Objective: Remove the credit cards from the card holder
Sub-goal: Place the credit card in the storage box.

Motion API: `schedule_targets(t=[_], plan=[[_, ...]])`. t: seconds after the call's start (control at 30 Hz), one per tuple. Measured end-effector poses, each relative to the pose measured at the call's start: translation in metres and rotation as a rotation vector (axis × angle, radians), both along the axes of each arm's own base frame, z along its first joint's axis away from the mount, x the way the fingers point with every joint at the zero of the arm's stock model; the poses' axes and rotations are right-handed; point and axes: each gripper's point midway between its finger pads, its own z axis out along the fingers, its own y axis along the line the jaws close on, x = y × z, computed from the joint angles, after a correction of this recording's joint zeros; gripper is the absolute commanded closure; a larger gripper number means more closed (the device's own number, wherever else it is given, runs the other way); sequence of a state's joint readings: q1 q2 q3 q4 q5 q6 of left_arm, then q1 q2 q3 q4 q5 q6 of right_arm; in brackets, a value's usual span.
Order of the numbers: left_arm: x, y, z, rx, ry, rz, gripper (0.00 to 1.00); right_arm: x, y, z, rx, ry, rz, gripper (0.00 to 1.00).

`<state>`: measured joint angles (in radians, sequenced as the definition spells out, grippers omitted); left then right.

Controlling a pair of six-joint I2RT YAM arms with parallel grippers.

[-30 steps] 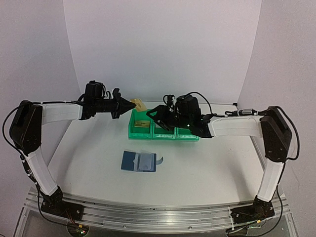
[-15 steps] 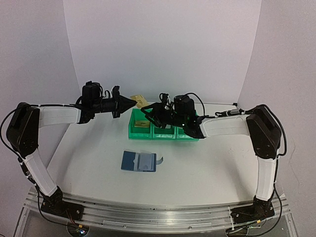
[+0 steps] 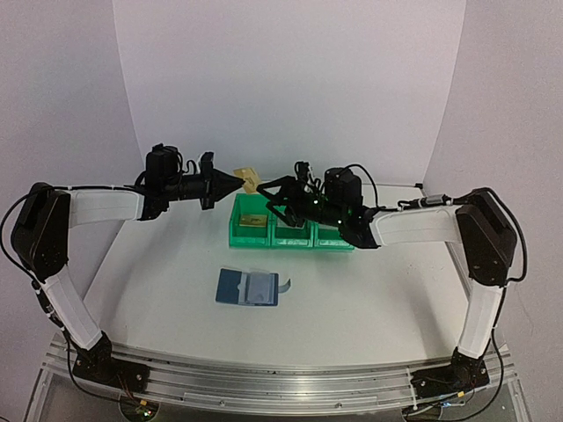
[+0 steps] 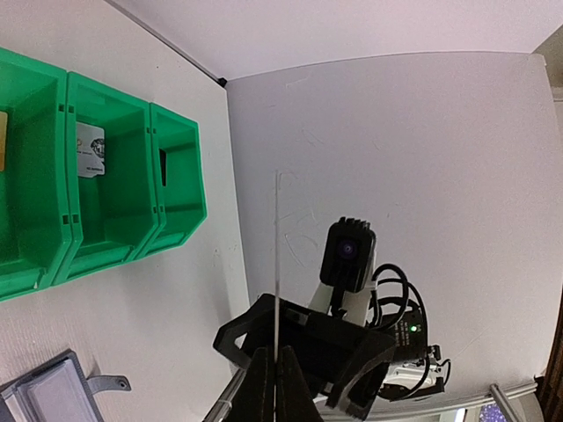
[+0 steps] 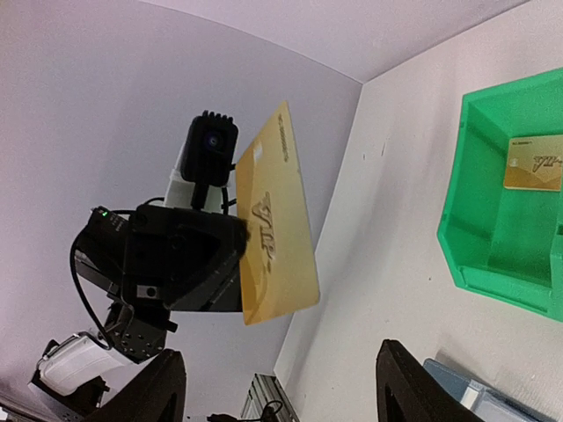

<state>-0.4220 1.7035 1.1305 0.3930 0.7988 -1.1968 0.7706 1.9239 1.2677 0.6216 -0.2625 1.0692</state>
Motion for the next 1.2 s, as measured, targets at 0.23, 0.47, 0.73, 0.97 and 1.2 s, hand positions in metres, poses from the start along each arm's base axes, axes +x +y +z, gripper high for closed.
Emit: schedule_targets(t=[0.23, 0.47, 0.73, 0.97, 1.2], plan=[[-0.005, -0.003, 0.0, 0.001, -0.011, -0.022, 1.0, 0.022, 0.007, 0.024, 0.065, -0.021, -0.019, 0.6], [-0.01, -0.004, -0.006, 0.008, -0.002, -0.033, 1.0, 0.03, 0.016, 0.01, 0.06, 0.012, -0.009, 0.91], [-0.012, -0.002, -0.011, 0.014, 0.005, -0.032, 1.0, 0.029, 0.016, 0.011, 0.075, 0.03, 0.007, 1.0], [-0.016, -0.002, -0.011, 0.023, -0.024, -0.04, 0.57, 0.027, 0.016, 0.012, 0.085, 0.044, 0.028, 1.0], [-0.028, 0.008, -0.014, 0.131, -0.191, -0.099, 0.43, 0.031, 0.006, -0.008, 0.064, 0.095, 0.018, 1.0]])
